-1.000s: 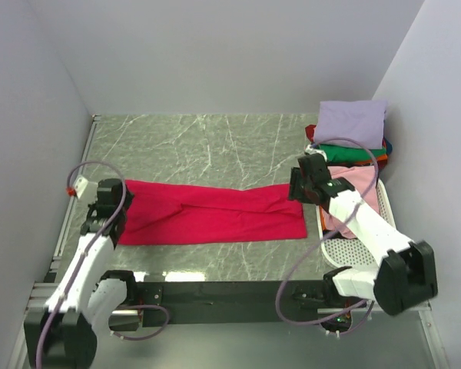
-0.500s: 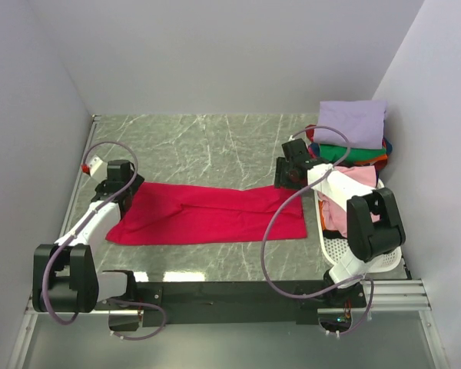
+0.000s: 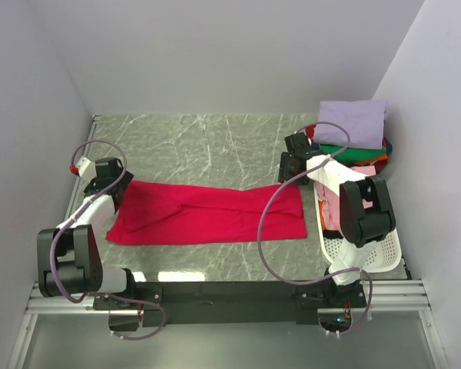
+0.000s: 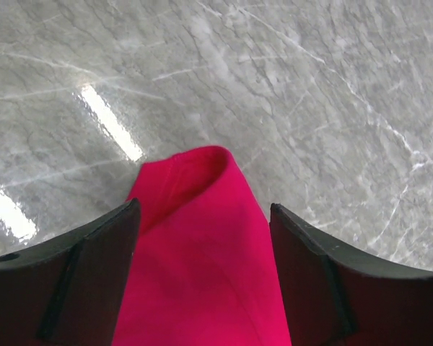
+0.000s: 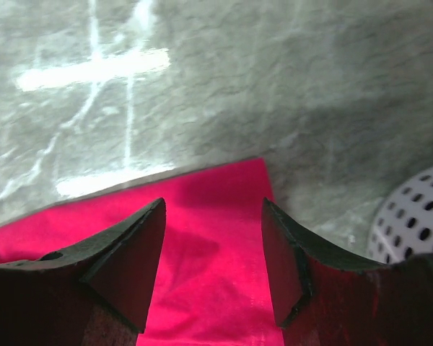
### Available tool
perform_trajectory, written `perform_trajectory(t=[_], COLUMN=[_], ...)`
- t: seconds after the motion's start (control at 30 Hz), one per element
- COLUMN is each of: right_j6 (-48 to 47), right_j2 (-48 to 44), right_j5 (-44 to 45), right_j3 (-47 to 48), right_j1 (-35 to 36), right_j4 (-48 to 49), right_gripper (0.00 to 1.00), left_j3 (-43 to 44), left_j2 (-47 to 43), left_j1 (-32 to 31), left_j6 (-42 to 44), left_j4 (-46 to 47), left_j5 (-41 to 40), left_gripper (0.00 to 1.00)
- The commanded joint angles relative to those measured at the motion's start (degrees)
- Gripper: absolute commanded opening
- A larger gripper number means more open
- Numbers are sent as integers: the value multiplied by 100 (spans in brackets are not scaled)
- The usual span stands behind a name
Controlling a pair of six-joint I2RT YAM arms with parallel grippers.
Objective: Fold and stack the t-shirts
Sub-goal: Fold the tshirt
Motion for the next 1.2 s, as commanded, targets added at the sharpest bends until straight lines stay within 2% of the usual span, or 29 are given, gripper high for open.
perform_trajectory(t=[0.0,0.17,0.23,0.37,0.43,0.47,0.57,0.6,0.63,0.83,1.17], right_j6=[-37,-19,-2,25,33,33,42,51,51,60,86], right_j2=[90,81,38,-6,-15,-24,-24,-7,2,99,547], right_j5=[532,726,630,524,541,568,594,594,594,621,226], right_j3=[280,254,228,219,210,202,202,193,193,263,562], right_j1=[-13,-4,-13,-4,-13,-13,-22,-13,-13,-4,84], right_j4=[-157,-236,-219,-201,-210,-210,-236,-236,-236,-272,-184], right_gripper=[63,62,63,62,62,62,62,62,62,62,62], left_j3=[96,132,184,272,325,325,360,395,404,431,431], left_j2=[110,496,680,883,945,945,980,998,1041,1059,1130], left_j1=[149,211,264,334,404,431,545,615,650,940,1020], left_j6=[139,201,210,218,218,227,236,236,245,254,280], left_j4=[483,641,711,782,791,800,808,782,773,764,826], left_j5=[361,677,809,1090,1135,1161,1179,1196,1196,1257,1442], left_gripper=[76,68,60,41,35,28,14,3,1,1,1])
